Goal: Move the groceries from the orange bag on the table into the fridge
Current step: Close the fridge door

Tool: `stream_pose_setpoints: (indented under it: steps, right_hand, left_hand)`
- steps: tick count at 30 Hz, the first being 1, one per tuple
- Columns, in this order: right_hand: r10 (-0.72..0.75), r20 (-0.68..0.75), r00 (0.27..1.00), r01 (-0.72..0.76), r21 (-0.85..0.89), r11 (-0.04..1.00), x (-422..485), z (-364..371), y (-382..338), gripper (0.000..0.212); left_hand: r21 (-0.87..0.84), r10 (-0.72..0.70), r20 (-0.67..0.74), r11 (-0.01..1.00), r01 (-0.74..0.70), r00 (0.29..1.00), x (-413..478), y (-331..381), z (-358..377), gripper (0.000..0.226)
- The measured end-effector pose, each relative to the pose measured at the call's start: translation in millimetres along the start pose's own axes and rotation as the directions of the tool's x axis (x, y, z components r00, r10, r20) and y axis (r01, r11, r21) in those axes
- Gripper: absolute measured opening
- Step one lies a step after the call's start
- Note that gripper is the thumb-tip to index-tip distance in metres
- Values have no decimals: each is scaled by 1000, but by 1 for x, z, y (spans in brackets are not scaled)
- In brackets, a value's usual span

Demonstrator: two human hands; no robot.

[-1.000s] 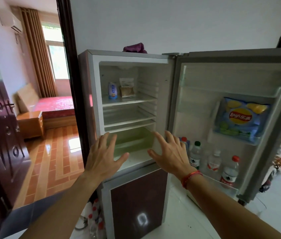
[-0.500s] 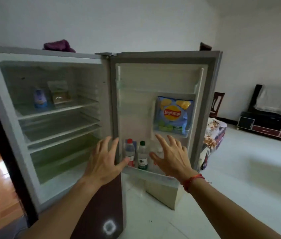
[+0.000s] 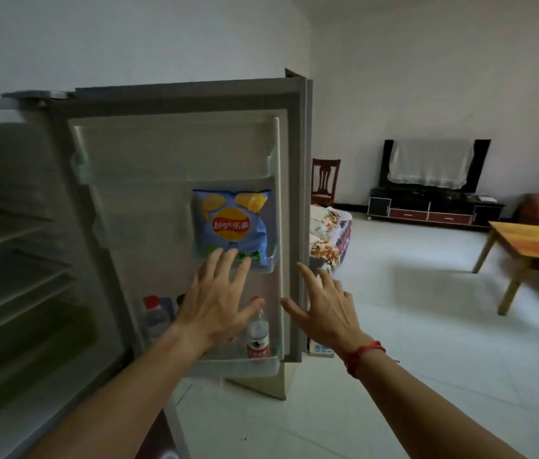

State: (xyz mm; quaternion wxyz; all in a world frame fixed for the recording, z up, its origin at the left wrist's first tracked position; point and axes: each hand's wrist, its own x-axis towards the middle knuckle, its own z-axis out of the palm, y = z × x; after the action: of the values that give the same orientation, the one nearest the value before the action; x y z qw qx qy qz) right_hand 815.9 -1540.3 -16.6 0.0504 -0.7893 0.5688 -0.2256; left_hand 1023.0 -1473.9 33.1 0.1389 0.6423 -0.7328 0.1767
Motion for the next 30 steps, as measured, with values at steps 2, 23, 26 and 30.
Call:
stream_pose_setpoints:
  steps: [2, 23, 26, 30]
  right_hand:
    - [22, 10, 1000, -22, 43, 999, 17, 6, 12, 86]
    - [56, 204, 977, -157, 522, 839, 151, 84, 63, 137]
    - [56, 219, 974, -171, 555, 814, 156, 89, 65, 141]
    - [68, 218, 974, -181, 552, 814, 154, 87, 63, 142]
  left_hand:
    - [70, 80, -27, 995, -78, 996, 27, 8, 2, 85]
    - [425, 324, 129, 836, -347, 937, 183, 59, 60, 61]
    - [490, 314, 152, 799, -348, 937, 184, 56, 63, 65]
    - [485, 311, 154, 803, -346, 938, 183, 55, 64, 67]
